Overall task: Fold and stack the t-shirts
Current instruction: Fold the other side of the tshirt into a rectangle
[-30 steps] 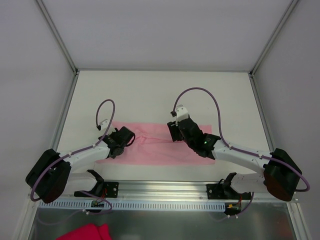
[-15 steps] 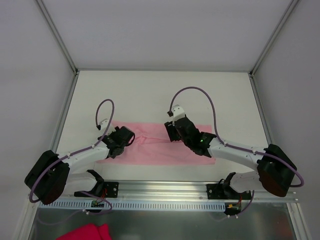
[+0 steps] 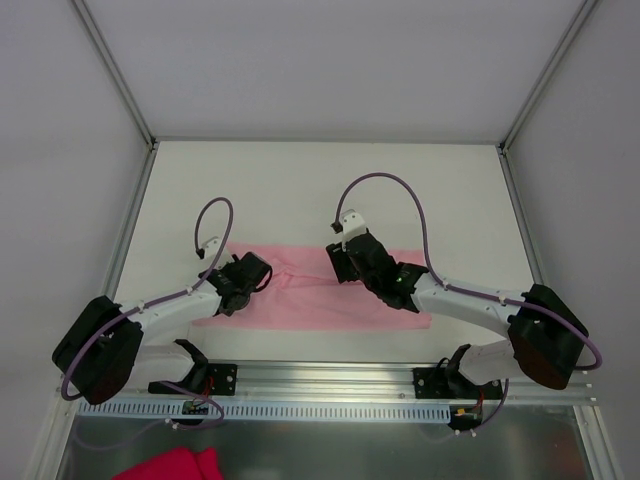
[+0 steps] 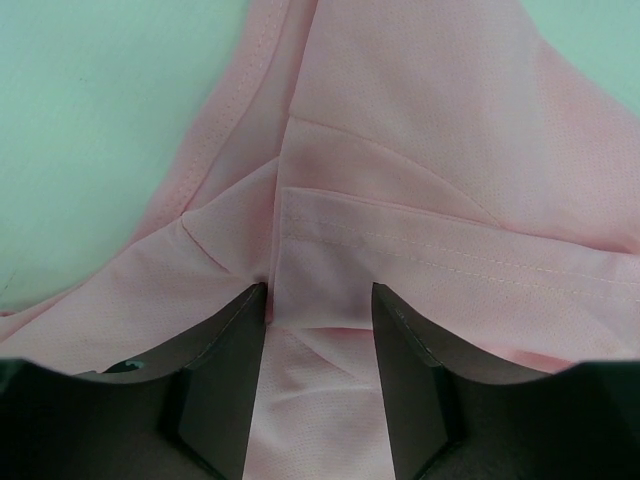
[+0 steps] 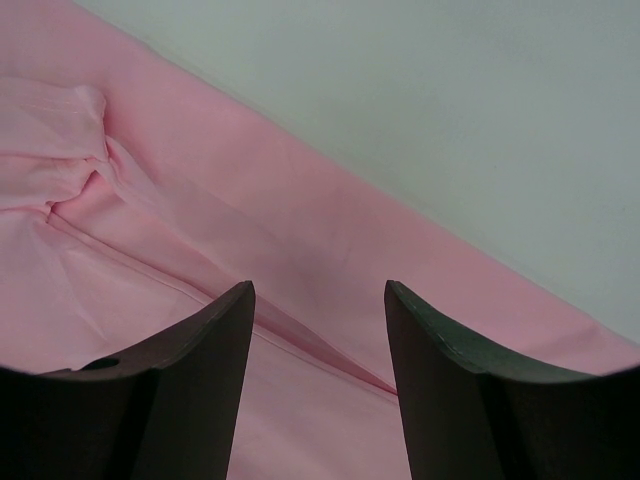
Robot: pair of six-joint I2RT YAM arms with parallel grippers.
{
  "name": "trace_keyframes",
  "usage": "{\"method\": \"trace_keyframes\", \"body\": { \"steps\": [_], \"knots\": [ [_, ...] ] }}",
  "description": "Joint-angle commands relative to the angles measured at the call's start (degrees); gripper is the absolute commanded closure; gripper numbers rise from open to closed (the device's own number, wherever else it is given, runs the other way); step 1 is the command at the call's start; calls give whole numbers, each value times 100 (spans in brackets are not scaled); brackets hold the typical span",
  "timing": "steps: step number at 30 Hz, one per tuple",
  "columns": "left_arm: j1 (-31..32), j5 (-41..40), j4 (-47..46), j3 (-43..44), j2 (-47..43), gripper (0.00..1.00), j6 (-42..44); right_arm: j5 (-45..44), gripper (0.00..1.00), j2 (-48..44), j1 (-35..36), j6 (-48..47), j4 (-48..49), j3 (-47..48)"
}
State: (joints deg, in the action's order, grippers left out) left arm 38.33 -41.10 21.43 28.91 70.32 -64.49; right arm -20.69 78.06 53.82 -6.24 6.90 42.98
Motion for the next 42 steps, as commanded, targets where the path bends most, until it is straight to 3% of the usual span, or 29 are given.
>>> {"method": "trace_keyframes", "body": {
  "steps": [1, 6, 8, 12, 20, 29, 32, 33, 42],
  "knots": [
    [70, -232, -34, 194, 34, 56, 42, -32, 41, -19, -12, -44, 154, 228],
    [87, -267, 28, 256, 60, 57, 50, 3, 41, -2, -12, -44, 145, 263],
    [105, -319, 98, 308, 78, 62, 42, -5, 41, 16, -12, -62, 154, 263],
    [114, -451, 344, 432, 78, 54, -37, -14, 41, 69, -12, -79, 145, 290],
    [122, -504, 327, 502, 245, 53, -29, -32, 42, 122, -21, -88, 145, 299],
    [122, -513, 300, 520, 368, 72, -20, -76, 41, 157, -21, -88, 137, 299],
    [131, -530, 335, 519, 359, 87, -55, -67, 41, 157, -21, -79, 137, 290],
    [131, -548, 362, 528, 350, 100, -55, -84, 41, 157, -12, -79, 137, 290],
    [122, -847, 942, 783, 131, 100, -275, -137, 41, 157, -21, -79, 136, 290]
  ]
}}
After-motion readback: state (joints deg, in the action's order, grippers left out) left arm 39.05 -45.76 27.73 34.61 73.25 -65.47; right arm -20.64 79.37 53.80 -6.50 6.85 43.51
